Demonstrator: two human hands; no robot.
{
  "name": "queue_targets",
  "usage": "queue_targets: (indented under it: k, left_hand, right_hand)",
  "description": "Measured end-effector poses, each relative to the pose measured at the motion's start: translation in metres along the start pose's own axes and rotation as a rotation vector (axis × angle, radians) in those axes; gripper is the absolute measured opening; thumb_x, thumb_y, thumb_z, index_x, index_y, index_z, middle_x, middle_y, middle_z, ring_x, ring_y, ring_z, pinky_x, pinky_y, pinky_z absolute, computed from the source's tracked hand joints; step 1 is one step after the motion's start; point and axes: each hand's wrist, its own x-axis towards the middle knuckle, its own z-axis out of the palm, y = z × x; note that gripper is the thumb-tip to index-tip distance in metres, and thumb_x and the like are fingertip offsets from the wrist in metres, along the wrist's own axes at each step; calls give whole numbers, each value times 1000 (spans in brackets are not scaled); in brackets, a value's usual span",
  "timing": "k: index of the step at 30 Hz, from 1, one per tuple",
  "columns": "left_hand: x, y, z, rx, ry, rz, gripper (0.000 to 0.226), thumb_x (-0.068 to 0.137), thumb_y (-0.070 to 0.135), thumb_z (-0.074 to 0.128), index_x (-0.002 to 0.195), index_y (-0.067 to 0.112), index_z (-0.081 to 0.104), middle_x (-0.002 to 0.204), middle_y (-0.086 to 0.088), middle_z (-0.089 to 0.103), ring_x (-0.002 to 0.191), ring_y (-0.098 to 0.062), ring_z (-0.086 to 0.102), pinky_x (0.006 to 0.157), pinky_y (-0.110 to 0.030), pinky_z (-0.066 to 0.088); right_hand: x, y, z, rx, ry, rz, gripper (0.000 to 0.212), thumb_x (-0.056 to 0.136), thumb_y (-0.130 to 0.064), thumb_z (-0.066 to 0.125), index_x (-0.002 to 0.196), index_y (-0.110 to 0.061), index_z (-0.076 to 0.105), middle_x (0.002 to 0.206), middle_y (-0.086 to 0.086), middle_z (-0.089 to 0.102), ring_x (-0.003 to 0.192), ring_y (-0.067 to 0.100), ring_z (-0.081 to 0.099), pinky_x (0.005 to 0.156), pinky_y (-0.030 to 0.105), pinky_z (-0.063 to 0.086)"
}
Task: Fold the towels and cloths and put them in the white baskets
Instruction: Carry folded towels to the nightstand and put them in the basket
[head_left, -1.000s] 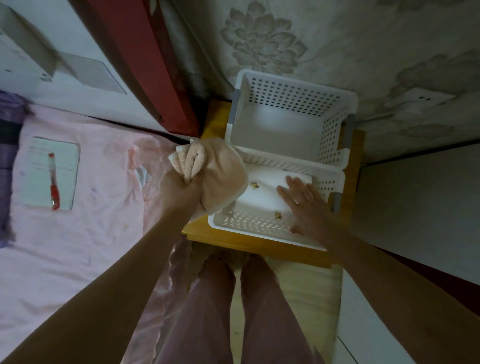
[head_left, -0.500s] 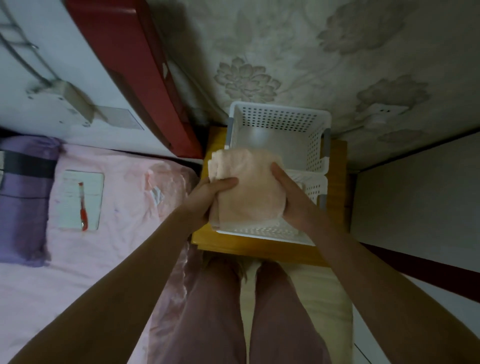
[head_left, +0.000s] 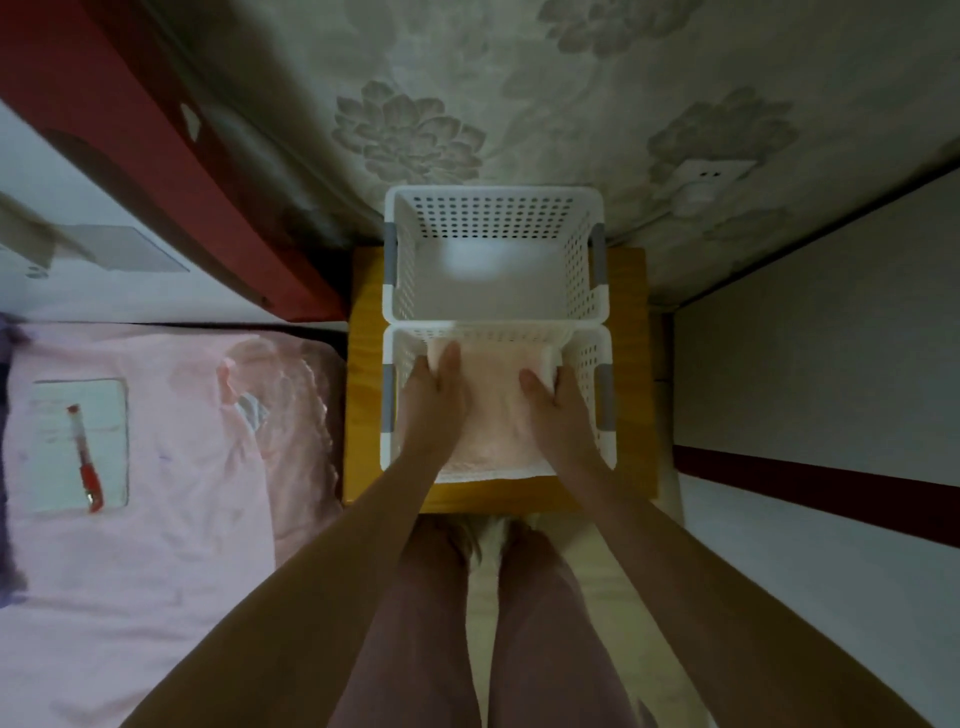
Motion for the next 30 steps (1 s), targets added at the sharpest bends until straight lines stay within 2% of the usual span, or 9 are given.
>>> queue_targets:
  k: [4,7,10,16,19,21,23,26,30]
  left_hand:
    - [14,-19,27,89,41,51,44,103,45,29,120,13,53,88,6,56,75,-4,55,61,-20,40]
    - [31,-30,43,127,76,72,45,103,46,28,109,11,56,76,6,55,68,-8,53,59,-26,39]
    - [46,-47,55,120,79,75,43,103,45,28,101,12,56,75,4,57,71,-13,58,58,-26,42]
    - [59,-63,63,224,60,79,37,104,42,29,87,16,50,66,7,50,61,-2,48,50,-16,30]
    - [62,-67,64,200,69,84,35,104,39,32,87,15,51,68,6,51,61,-5,49,49,-16,31]
    - [61,-69,57,186,95,144,33,104,36,35,92,14,56,76,2,58,67,-9,53,55,-25,40]
    - [56,-65,40,211,148,315,28,103,30,38,107,12,59,98,-2,63,89,-14,58,77,-30,50]
    - [45,-57,9,365,266,585,30,99,20,47,125,8,54,127,-10,53,115,-19,47,100,-22,34]
    - [51,-66,-6,358,304,338,54,99,38,41,143,6,36,141,-17,44,127,-32,45,102,-46,41]
  right_hand:
    - [18,22,2,-159,85,-129,28,102,-36,42,123,-18,43,83,-17,51,76,4,57,59,17,40]
    - [37,35,7,-201,92,-105,30,102,-38,41,120,-15,45,81,-16,50,71,1,52,60,23,40]
    - [52,49,12,-148,86,-63,34,102,-39,42,120,-10,44,88,-5,57,76,14,58,72,35,46]
    - [69,60,15,-86,61,74,38,102,-34,43,127,-5,40,112,8,58,104,27,58,85,38,47]
    - [71,61,16,-151,84,70,36,101,-30,47,125,-4,41,115,9,57,102,26,58,78,33,43]
    - [63,60,14,-322,156,-29,38,100,-28,48,127,-1,41,117,12,53,100,24,54,76,34,45]
    - [49,56,8,-497,212,-173,42,99,-27,50,130,0,41,122,17,51,104,27,55,81,40,53]
    - [33,46,-1,-755,224,-536,35,99,-31,45,122,-5,52,114,13,58,101,27,59,79,39,55]
    - [50,49,3,-1078,-121,-1037,62,93,-50,48,139,-9,41,145,16,45,134,33,41,110,49,35]
